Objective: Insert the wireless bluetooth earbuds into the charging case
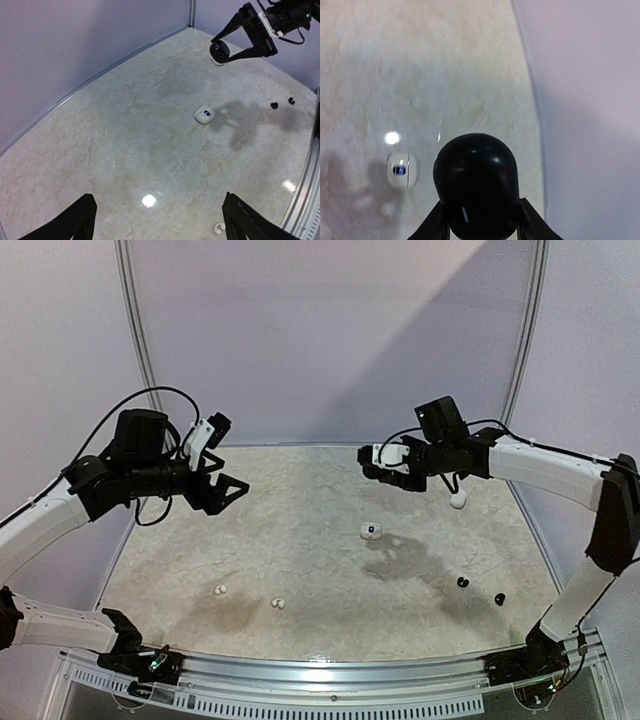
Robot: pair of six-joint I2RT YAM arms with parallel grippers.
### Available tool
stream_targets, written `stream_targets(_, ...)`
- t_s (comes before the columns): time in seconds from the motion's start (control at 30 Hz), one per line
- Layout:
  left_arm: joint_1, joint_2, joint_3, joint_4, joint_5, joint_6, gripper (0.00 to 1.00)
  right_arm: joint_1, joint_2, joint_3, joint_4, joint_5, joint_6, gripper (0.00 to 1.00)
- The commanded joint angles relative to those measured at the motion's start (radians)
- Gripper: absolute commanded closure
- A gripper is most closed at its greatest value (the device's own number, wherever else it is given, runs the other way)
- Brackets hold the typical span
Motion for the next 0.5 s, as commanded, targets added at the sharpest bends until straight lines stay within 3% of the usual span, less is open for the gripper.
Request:
stream_targets(0.0, -0.007, 0.033, 0.061, 0.094, 0.183, -0.124, 0.14, 0.152, -0.090, -0.009, 0.222, 0.192, 0.153, 0.83)
stream_targets(0.1, -0.016, 0.070, 0.091, 0.155, 0.304, -0.180, 0.19, 0.278, -0.095, 0.011, 0.310, 0.343, 0.139, 0.83)
stream_targets(0.23, -0.032, 0.115, 0.127, 0.225, 0.338, -0.234, 0.19, 0.384, -0.057, 0.094, 0.351, 0.471, 0.132, 0.85)
stream_targets(0.47, -0.054, 0.155, 0.114, 0.343, 0.369, -0.309, 0.21, 0.481, 0.029, 0.171, 0.402, 0.501, 0.120, 0.85)
